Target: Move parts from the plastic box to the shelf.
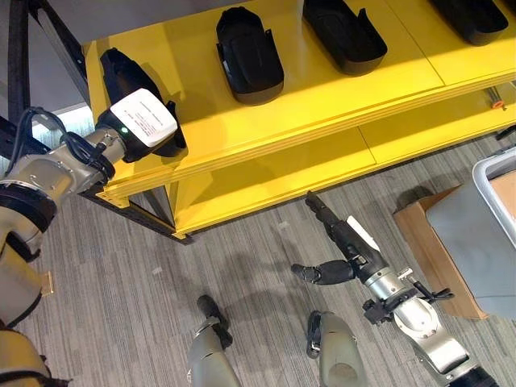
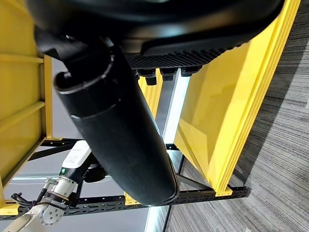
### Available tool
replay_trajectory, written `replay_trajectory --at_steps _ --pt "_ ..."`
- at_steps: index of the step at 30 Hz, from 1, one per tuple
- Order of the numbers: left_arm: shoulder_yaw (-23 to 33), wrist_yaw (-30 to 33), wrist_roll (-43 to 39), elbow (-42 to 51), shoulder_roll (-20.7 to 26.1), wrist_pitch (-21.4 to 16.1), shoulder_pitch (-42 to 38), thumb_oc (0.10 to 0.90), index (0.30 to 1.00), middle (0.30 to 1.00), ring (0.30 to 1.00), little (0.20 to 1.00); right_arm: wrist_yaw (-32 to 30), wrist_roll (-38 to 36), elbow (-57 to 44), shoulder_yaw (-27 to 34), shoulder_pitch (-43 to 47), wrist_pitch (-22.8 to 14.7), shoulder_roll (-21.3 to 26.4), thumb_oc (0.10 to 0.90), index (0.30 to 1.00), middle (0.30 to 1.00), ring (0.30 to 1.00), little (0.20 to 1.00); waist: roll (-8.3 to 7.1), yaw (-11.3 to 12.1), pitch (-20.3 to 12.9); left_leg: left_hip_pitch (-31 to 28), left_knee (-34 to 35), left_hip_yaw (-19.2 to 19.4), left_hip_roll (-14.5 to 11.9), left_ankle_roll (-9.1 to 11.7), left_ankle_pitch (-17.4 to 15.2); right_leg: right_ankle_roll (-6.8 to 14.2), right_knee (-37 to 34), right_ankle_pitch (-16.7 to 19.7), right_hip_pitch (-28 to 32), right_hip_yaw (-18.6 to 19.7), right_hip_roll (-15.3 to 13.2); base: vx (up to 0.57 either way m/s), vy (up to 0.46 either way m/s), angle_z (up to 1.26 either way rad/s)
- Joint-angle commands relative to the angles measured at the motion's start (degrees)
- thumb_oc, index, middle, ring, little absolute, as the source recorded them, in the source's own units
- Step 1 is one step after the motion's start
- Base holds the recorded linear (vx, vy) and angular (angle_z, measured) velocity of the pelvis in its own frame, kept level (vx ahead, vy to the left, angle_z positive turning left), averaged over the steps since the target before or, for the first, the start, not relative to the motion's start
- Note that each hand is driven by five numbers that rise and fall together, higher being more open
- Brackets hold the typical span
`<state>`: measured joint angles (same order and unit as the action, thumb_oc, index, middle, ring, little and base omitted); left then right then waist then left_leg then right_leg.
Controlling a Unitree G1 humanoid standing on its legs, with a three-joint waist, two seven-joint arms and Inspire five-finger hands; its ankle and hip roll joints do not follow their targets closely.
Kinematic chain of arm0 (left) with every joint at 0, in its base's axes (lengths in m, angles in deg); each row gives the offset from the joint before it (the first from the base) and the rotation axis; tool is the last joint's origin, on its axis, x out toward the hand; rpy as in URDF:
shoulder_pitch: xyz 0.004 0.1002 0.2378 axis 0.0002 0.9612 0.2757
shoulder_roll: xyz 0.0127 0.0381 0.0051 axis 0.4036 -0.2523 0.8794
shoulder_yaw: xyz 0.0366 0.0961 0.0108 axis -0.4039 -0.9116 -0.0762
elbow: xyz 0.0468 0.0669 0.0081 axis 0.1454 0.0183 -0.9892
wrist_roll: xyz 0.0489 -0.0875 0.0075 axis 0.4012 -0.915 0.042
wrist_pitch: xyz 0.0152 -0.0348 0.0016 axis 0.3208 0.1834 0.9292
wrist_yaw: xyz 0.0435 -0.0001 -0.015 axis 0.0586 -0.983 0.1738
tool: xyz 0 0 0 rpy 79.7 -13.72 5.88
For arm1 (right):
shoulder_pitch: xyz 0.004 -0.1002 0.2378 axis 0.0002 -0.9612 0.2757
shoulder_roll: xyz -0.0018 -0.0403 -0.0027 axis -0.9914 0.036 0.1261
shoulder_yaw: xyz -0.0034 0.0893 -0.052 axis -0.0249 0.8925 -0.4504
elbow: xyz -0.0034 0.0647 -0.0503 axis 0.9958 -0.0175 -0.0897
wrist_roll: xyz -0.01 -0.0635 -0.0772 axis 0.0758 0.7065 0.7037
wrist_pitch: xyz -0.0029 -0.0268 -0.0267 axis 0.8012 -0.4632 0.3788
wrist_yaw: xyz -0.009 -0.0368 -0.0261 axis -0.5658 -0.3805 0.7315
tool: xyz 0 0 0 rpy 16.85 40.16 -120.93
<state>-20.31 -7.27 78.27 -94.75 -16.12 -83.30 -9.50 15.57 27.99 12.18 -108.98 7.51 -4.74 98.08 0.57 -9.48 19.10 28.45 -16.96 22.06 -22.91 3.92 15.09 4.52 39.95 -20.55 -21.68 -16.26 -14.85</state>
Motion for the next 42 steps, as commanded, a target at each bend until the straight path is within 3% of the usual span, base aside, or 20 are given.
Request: replay_trajectory --at_steps 1,28,40,41,42 --pt "8.42 2.54 -1.22 -4.64 -0.52 5.29 -7.71 0.400 0.300 0.300 0.300 0.300 -0.65 -3.00 -3.85 4.37 4.28 -7.16 1.29 0.900 1.000 1.000 1.000 1.000 1.04 -1.87 -2.05 1.37 -13.31 -3.91 -5.77 5.31 -11.63 1.29 -9.72 5.04 7.97 0.24 0.07 0.00 0.000 0.00" --pt "-0.93 1.77 4.38 -5.80 0.03 5.67 -16.50 0.400 0.300 0.300 0.300 0.300 -0.97 -2.96 -5.32 7.66 1.16 -6.56 1.90 0.900 1.000 1.000 1.000 1.000 2.32 -3.85 -3.05 1.32 -13.33 -0.88 -4.75 4.96 -13.61 3.37 -15.08 8.33 8.22 2.71 -0.96 0.02 0.033 -0.05" --pt "-2.00 1.58 3.88 -6.38 1.22 5.36 -17.32 0.400 0.300 0.300 0.300 0.300 -1.18 -3.08 -5.19 8.10 1.44 -6.41 1.85 0.900 1.000 1.000 1.000 1.000 2.78 -4.26 -3.20 1.87 -13.21 0.26 -3.58 4.60 -14.31 4.39 -18.85 10.61 9.22 3.40 -1.57 0.02 0.037 -0.06" --pt "-1.59 1.49 3.55 -6.64 1.32 5.35 -17.10 0.588 0.564 0.564 0.564 0.564 -1.25 -3.05 -5.15 8.23 1.42 -6.36 1.80 0.900 1.000 1.000 1.000 1.000 2.75 -4.30 -3.25 2.00 -13.36 0.24 -3.49 4.51 -14.45 4.42 -19.07 10.64 9.29 3.40 -1.60 0.02 0.029 -0.04" --pt "-1.16 1.43 3.31 -6.85 1.29 5.36 -16.85 0.900 1.000 1.000 1.000 1.000 -1.25 -3.01 -5.18 8.28 1.41 -6.33 1.75 0.900 1.000 1.000 1.000 1.000 2.77 -4.32 -3.27 2.03 -13.40 0.30 -3.45 4.47 -14.54 4.45 -19.22 10.70 9.38 3.43 -1.63 0.00 0.000 0.00"
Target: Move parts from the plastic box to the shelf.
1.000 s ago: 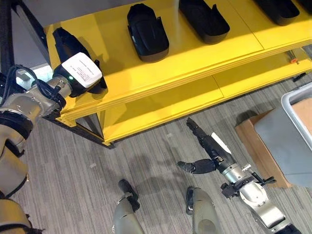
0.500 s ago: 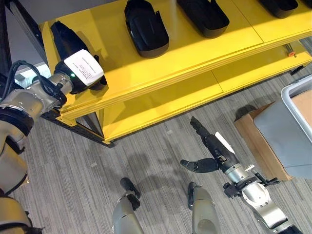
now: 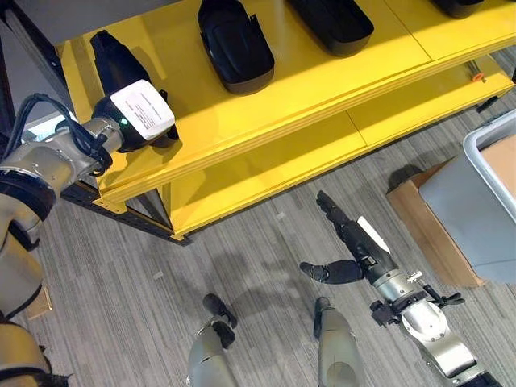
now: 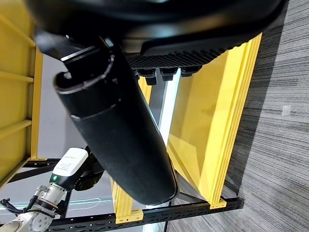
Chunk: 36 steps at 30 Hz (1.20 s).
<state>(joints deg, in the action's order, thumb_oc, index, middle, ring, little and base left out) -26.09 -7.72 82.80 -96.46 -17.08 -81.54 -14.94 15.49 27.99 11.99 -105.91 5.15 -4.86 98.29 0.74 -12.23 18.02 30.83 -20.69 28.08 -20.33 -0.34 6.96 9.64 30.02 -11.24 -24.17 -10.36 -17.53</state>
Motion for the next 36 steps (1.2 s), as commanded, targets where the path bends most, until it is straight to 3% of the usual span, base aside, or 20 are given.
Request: replay_trajectory --at_steps 1,10,27,33,36 --pt "4.69 1.89 -1.22 -5.15 2.24 3.60 -11.34 0.900 1.000 1.000 1.000 1.000 -1.16 -3.00 -5.00 5.21 3.75 -6.20 1.58 0.900 1.000 1.000 1.000 1.000 2.63 -1.58 -2.19 -0.36 -9.68 -5.71 -6.03 8.72 -6.42 -0.66 -9.32 1.40 11.88 -2.47 1.05 0.00 0.000 0.00" --pt "7.52 0.86 -3.32 -7.09 0.86 3.86 -10.59 0.900 1.000 1.000 1.000 1.000 -1.40 -2.47 -5.07 5.98 2.63 -5.97 1.49 0.900 1.000 1.000 1.000 1.000 2.46 -1.40 -2.36 0.29 -10.14 -6.04 -5.94 8.60 -6.52 -0.62 -9.21 1.31 12.21 -2.92 0.78 0.00 0.003 0.02" --pt "4.92 -2.79 -4.65 -4.76 4.65 1.76 -12.18 0.900 1.000 1.000 1.000 1.000 -0.70 -2.30 -4.79 7.23 1.97 -5.07 0.93 0.900 1.000 1.000 1.000 1.000 3.01 0.13 -2.42 -0.02 -10.16 -6.72 -5.87 8.61 -6.32 -0.84 -8.77 0.53 13.09 -3.22 0.90 0.00 0.000 0.00" --pt "7.93 -1.10 -7.86 5.59 9.11 1.00 -11.68 0.900 1.000 1.000 1.000 1.000 -1.43 -1.46 -4.69 7.95 1.24 -5.38 -0.17 0.900 1.000 1.000 1.000 1.000 2.96 1.74 -2.45 0.08 -9.81 -7.42 -5.67 8.63 -5.93 -1.12 -8.08 -0.24 13.42 -4.11 1.04 0.00 -0.042 0.07" --pt "16.41 -0.58 -12.06 17.20 12.09 0.32 -6.35 0.900 1.000 1.000 1.000 1.000 -2.06 -0.45 -4.50 8.80 0.21 -5.24 -1.13 0.900 1.000 1.000 1.000 1.000 2.47 3.09 -2.38 -0.28 -9.41 -8.06 -5.53 8.68 -5.79 -1.52 -7.22 -1.14 13.81 -4.69 1.27 -0.01 -0.089 0.20"
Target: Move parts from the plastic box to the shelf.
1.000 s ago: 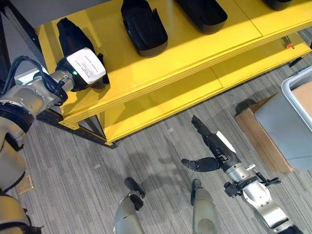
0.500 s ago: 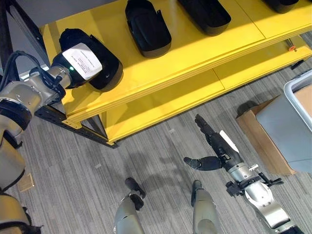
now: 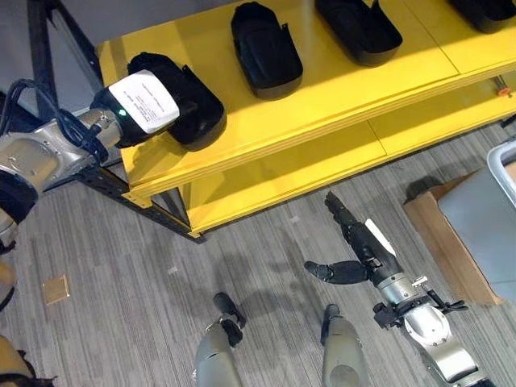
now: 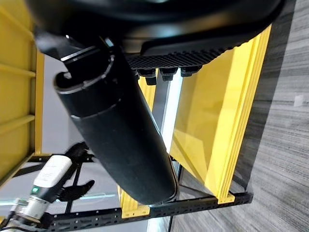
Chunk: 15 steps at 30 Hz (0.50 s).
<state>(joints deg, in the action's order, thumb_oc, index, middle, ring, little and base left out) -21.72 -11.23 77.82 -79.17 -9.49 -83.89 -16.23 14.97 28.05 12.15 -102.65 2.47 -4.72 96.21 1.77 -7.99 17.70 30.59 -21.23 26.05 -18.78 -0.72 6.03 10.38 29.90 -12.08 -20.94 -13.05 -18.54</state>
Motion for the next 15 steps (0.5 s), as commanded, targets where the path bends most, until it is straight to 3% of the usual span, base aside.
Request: replay_trajectory --at_steps 1,7,9,15 --pt "18.69 3.05 -10.36 2.84 4.68 2.42 -0.12 0.900 1.000 1.000 1.000 1.000 -1.62 -0.38 -4.52 5.97 2.51 -5.24 0.29 0.900 1.000 1.000 1.000 1.000 0.95 -0.56 -2.02 -0.38 -8.75 -6.23 -7.04 9.08 -4.80 -2.47 -6.76 -0.59 10.73 -2.12 2.32 0.00 -0.067 0.14" --pt "33.92 3.31 -16.67 10.75 1.11 1.28 12.27 0.900 1.000 1.000 1.000 1.000 -1.52 -0.56 -4.29 5.74 2.40 -4.40 0.30 0.900 1.000 1.000 1.000 1.000 0.78 -0.19 -1.86 -0.95 -8.63 -6.77 -7.18 9.21 -4.68 -2.92 -5.89 -1.36 11.05 -2.50 2.60 -0.01 -0.045 0.05" --pt "41.74 2.27 -22.41 14.60 -4.68 0.36 19.08 0.900 1.000 1.000 1.000 1.000 -1.43 -0.59 -3.89 5.05 2.75 -3.61 -0.04 0.900 1.000 1.000 1.000 1.000 0.27 0.08 -1.77 -1.05 -8.72 -7.19 -7.20 9.22 -4.68 -3.34 -5.40 -1.79 11.30 -2.68 2.83 -0.02 -0.056 0.07" --pt "48.25 2.20 -29.36 19.67 -16.40 -0.08 24.70 0.900 1.000 1.000 1.000 1.000 -1.51 -0.92 -3.48 3.12 3.80 -2.36 -0.19 0.900 1.000 1.000 1.000 1.000 -0.19 -0.11 -1.67 -1.78 -8.51 -7.66 -7.18 9.19 -4.52 -3.84 -5.08 -2.05 12.03 -3.02 3.20 -0.02 -0.033 0.09"
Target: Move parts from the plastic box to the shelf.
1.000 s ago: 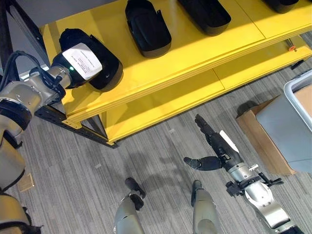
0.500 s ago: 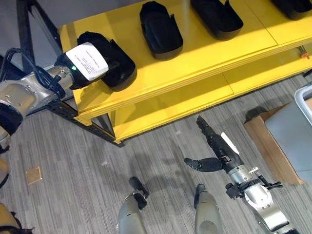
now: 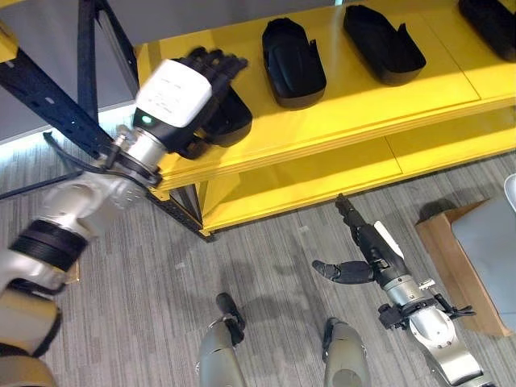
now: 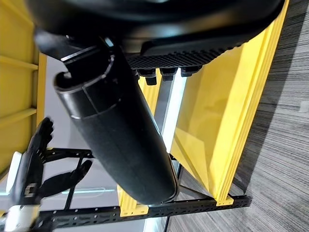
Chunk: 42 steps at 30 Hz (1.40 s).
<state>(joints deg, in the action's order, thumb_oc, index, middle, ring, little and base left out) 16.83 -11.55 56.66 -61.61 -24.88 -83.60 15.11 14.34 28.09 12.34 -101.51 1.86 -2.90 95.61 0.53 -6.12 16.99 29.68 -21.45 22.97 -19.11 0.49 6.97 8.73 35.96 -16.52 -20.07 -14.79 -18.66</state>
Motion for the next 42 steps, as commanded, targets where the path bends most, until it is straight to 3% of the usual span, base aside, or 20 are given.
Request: replay_trajectory --at_steps 1,11,17,28,42 --pt "10.60 2.50 -10.44 4.16 -5.30 -0.05 -6.08 0.900 1.000 1.000 1.000 1.000 -1.05 -0.99 -3.44 1.30 5.16 -3.64 0.19 0.900 1.000 1.000 1.000 1.000 0.77 -1.91 -0.91 -1.05 -8.13 -4.83 -6.76 7.96 -5.32 -2.43 -11.06 2.25 11.41 -1.47 3.46 -0.04 -0.046 0.02" --pt "9.50 4.57 -21.85 4.85 -21.39 -0.12 -6.02 0.900 1.000 1.000 1.000 1.000 -2.83 -1.46 -3.11 -2.34 8.58 -2.12 0.55 0.900 1.000 1.000 1.000 1.000 -0.09 -1.77 -0.36 -1.56 -7.67 -5.73 -7.12 7.96 -3.94 -3.30 -10.29 1.84 12.21 -2.06 4.26 -0.02 -0.036 0.04" --pt "9.45 6.24 -26.41 3.79 -26.22 0.13 -5.93 0.900 1.000 1.000 1.000 1.000 -4.27 -1.21 -3.01 -4.17 10.36 -1.71 0.65 0.900 1.000 1.000 1.000 1.000 -0.40 -1.60 0.22 -2.16 -7.26 -5.67 -7.33 7.82 -3.51 -3.53 -9.56 1.63 12.02 -2.15 4.31 -0.01 -0.020 0.01" --pt "10.72 6.83 -28.09 1.27 -27.63 1.78 -1.60 0.900 1.000 1.000 1.000 1.000 -5.81 -0.67 -2.61 -6.32 12.75 -1.21 0.54 0.900 1.000 1.000 1.000 1.000 -0.65 -1.17 1.09 -2.72 -7.04 -5.36 -7.68 7.72 -3.08 -3.80 -8.38 1.42 11.24 -1.96 4.38 0.00 -0.009 -0.01" --pt "13.19 6.48 -23.39 -7.02 -24.50 4.83 3.79 0.900 1.000 1.000 1.000 1.000 -6.19 -0.70 -2.13 -7.22 14.38 -1.21 0.62 0.900 1.000 1.000 1.000 1.000 -1.12 -1.22 1.86 -2.30 -7.32 -4.82 -8.07 7.50 -3.22 -3.92 -6.51 1.52 9.13 -1.56 3.99 0.00 0.001 -0.01"
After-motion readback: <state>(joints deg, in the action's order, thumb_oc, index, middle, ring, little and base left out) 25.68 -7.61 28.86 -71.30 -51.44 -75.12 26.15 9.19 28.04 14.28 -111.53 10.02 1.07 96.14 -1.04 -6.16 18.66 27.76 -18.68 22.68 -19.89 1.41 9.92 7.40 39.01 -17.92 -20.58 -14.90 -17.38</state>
